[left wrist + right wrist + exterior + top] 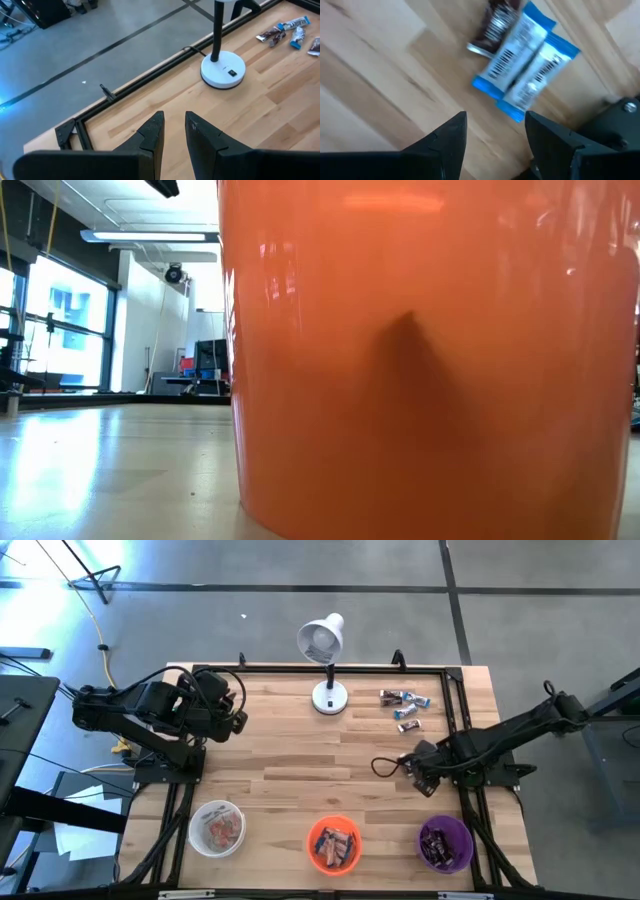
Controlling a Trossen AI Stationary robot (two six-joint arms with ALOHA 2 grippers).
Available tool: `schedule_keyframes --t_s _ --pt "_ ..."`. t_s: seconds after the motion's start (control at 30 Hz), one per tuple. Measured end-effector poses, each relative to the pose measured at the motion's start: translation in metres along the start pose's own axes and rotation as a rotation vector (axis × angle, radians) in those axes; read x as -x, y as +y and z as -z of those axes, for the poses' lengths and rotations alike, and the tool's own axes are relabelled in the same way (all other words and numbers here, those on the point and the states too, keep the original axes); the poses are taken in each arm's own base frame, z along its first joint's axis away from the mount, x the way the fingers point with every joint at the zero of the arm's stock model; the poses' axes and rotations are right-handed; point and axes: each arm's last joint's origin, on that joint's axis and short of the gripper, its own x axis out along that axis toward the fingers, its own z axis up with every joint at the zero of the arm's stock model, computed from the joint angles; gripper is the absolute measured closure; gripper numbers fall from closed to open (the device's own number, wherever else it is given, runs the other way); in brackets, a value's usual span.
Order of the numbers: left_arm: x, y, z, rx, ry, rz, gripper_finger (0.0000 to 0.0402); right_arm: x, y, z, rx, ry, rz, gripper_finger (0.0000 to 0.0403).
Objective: Organize candy in baskets
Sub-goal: Put the white chocolate bar into the orange bucket
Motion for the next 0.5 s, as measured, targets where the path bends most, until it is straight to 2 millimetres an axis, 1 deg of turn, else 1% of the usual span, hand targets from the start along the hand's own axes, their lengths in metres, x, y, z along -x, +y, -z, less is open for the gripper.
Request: schedule_keyframes --t_s 0.17,0.33,0.5 --pt "0.000 0.000 0.000 0.006 0.014 0.010 0.0337 -0.012 -0.008 0.001 -0.017 0.039 0.034 0.0206" --pt "0.000 0.000 0.000 0.029 0.014 0.011 0.0337 -0.022 -0.013 -0.003 -0.104 0.028 0.022 0.0206" --pt "0.000 0.000 0.000 0.029 0.014 0.011 0.0337 -0.025 -0.017 -0.009 -0.101 0.004 0.028 0.0206"
